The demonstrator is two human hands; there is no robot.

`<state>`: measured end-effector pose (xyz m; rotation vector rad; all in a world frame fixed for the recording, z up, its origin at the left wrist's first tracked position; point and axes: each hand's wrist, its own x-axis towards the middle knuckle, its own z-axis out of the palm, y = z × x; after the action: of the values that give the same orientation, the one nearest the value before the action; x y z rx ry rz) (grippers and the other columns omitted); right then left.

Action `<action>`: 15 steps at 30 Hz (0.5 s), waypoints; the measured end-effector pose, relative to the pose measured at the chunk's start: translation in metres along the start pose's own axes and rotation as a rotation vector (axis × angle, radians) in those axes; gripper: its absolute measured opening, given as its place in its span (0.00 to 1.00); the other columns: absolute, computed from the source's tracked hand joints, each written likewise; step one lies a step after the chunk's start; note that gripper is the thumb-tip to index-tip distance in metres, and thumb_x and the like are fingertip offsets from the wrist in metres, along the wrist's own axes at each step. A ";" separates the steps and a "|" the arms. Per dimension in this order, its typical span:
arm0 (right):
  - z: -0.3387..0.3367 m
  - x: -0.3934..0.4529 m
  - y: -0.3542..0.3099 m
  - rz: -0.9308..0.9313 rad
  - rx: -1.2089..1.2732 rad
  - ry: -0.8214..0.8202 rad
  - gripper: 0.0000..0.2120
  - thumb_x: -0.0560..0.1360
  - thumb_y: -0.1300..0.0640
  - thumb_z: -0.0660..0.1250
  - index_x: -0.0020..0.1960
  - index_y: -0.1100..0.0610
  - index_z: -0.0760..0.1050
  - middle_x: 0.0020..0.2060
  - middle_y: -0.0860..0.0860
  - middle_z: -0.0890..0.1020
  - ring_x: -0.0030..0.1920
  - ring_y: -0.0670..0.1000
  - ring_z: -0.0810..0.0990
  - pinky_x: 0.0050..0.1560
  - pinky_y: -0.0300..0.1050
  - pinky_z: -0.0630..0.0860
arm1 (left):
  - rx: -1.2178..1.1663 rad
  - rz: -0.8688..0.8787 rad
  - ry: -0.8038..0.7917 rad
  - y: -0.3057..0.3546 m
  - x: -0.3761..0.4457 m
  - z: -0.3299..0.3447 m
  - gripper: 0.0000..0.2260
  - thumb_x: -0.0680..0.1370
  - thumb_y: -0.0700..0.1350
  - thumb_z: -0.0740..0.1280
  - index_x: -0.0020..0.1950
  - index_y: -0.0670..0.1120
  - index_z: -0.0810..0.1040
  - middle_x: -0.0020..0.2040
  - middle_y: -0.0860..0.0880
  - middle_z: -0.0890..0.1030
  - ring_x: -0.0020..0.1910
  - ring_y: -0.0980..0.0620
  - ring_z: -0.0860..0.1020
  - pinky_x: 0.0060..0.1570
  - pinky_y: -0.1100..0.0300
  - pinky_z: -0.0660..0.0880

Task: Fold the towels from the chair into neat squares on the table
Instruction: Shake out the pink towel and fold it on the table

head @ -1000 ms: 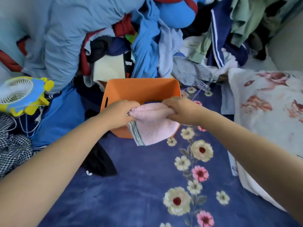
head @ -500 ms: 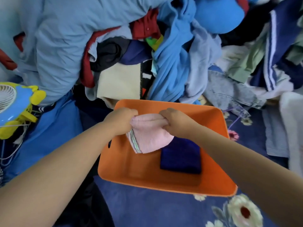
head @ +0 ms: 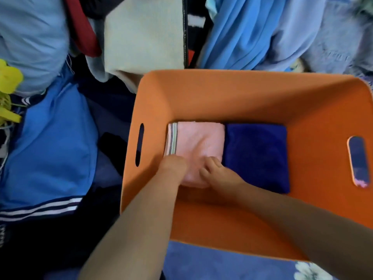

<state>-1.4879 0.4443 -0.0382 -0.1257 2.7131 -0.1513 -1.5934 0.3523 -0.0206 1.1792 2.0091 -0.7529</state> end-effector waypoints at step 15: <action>0.025 0.015 0.017 -0.048 -0.234 0.000 0.18 0.47 0.58 0.79 0.36 0.57 0.81 0.37 0.56 0.83 0.38 0.55 0.83 0.26 0.42 0.77 | 0.217 -0.034 0.009 0.006 0.024 0.012 0.14 0.79 0.37 0.57 0.64 0.43 0.73 0.65 0.46 0.73 0.65 0.45 0.72 0.59 0.54 0.73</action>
<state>-1.4925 0.4576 -0.0689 -0.2584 2.7206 0.1533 -1.5936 0.3582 -0.0479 1.2745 1.9976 -1.0051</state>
